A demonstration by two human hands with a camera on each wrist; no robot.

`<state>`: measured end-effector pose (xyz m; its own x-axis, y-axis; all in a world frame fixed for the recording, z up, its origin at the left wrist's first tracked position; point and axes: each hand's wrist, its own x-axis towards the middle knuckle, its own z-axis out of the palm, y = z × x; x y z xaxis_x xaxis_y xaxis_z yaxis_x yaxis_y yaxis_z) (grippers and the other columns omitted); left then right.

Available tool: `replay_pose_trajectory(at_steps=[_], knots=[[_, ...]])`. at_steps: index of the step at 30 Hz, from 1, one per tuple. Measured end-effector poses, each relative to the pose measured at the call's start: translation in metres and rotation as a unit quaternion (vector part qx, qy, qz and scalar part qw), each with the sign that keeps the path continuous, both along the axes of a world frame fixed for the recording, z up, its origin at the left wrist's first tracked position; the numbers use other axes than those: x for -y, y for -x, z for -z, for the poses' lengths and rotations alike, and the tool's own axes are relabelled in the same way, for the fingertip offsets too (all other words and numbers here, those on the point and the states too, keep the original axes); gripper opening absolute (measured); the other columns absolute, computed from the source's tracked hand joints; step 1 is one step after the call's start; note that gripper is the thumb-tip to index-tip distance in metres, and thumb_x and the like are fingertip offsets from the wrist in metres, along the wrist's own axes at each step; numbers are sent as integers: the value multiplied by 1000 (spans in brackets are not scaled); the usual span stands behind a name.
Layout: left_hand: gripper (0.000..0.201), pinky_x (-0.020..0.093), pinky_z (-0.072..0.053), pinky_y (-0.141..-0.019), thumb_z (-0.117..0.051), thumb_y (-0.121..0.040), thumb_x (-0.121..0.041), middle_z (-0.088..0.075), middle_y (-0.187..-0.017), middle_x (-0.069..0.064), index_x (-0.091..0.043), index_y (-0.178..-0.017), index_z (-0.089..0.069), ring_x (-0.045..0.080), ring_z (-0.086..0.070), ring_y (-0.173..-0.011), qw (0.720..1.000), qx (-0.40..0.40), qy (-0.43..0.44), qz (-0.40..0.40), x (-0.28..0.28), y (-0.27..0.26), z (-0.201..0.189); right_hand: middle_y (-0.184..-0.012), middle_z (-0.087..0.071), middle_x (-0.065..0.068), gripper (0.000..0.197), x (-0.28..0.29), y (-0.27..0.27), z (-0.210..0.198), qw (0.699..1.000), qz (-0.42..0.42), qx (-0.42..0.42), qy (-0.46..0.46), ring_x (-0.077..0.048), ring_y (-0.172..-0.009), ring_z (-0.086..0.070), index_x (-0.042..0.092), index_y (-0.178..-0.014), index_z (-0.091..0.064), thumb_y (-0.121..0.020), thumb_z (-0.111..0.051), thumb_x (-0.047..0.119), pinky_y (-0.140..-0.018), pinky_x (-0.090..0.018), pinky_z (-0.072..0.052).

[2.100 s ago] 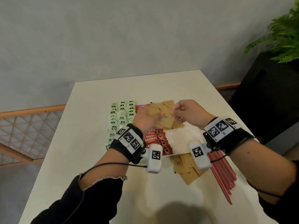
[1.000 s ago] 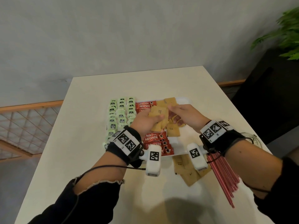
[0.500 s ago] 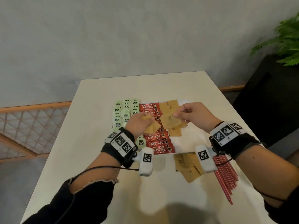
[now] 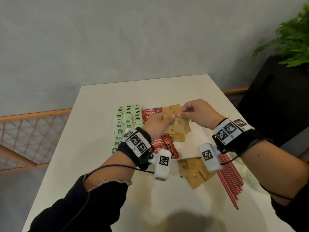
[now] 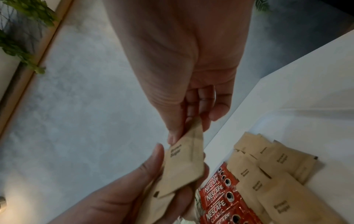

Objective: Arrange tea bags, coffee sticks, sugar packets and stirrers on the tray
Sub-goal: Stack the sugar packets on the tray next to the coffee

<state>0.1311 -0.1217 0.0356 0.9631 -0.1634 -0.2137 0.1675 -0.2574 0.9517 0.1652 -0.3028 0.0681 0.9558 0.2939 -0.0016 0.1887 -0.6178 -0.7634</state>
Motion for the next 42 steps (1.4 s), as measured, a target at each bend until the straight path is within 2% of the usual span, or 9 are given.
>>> replay_pose_trajectory(at_steps=[4, 8, 13, 19, 23, 28, 30, 34, 42], knots=[[77, 46, -52, -95, -67, -61, -76, -72, -110, 2, -17, -111, -69, 22, -68, -101, 995, 49, -80, 22, 8, -1, -2, -80, -72, -2, 6, 5, -1, 3, 1000, 23, -6, -14, -6, -64, -56, 25, -77, -73, -82, -75, 24, -60, -21, -45], [56, 29, -42, -99, -71, -82, -49, -60, -119, -9, -13, -124, -63, 11, -57, -111, 994, 60, -94, -20, 15, -4, -8, -78, -70, -5, 11, 10, 0, 8, 993, 68, -53, -75, -9, -64, -60, 12, -90, -73, -84, -74, 22, -54, -21, -48], [65, 47, -49, -100, -62, -70, -63, -68, -121, -2, -25, -124, -64, 19, -64, -112, 999, 32, -26, -33, 11, -17, 15, -74, -65, -6, 9, 21, -3, 14, 982, 79, -127, -116, -11, -59, -59, 4, -90, -70, -90, -66, 13, -53, -21, -52], [40, 54, -48, -98, -64, -74, -47, -69, -120, 2, -34, -111, -68, 27, -64, -112, 996, -18, 53, -63, -6, -24, 18, -75, -67, -3, 10, 48, -27, 38, 971, 141, -120, 151, -18, -71, -64, 12, -85, -73, -88, -69, 20, -65, -30, -55], [13, 57, -47, -96, -64, -88, -34, -72, -114, 4, -31, -98, -72, 32, -65, -110, 992, -35, 108, -48, -15, -27, 18, -74, -68, 1, 7, 41, -30, 57, 966, 119, -144, 178, -18, -72, -64, 15, -82, -75, -85, -71, 19, -65, -28, -52], [98, 56, -46, -100, -80, -46, -73, -66, -125, 7, -20, -126, -59, 32, -60, -118, 986, -82, 112, -90, -27, -42, 54, -67, -63, 9, 9, 27, -36, 64, 970, 114, -124, 176, -10, -67, -58, 17, -78, -76, -85, -71, 14, -61, -23, -47], [95, 56, -46, -100, -80, -52, -69, -67, -123, 9, -14, -127, -58, 33, -61, -116, 985, -91, 116, -89, -25, -36, 43, -66, -63, 9, 14, 25, -38, 68, 971, 115, -119, 173, -10, -67, -59, 19, -73, -74, -84, -71, 13, -66, -27, -51], [29, 51, -52, -95, -57, -97, -22, -72, -111, 15, -3, -120, -59, 34, -67, -104, 982, -102, 140, -73, -17, -24, 22, -89, -66, 4, 7, 27, -37, 70, 977, 137, -81, 138, -15, -80, -61, 20, -85, -70, -84, -72, 27, -79, -33, -53], [32, 45, -53, -91, -56, -97, -19, -70, -105, 19, 6, -116, -62, 29, -68, -95, 984, -75, 155, -41, -10, -20, 18, -88, -70, -5, 28, 1, 2, 43, 967, 36, -195, -162, -10, -69, -62, 6, -99, -70, -92, -63, 31, -65, -24, -54]])
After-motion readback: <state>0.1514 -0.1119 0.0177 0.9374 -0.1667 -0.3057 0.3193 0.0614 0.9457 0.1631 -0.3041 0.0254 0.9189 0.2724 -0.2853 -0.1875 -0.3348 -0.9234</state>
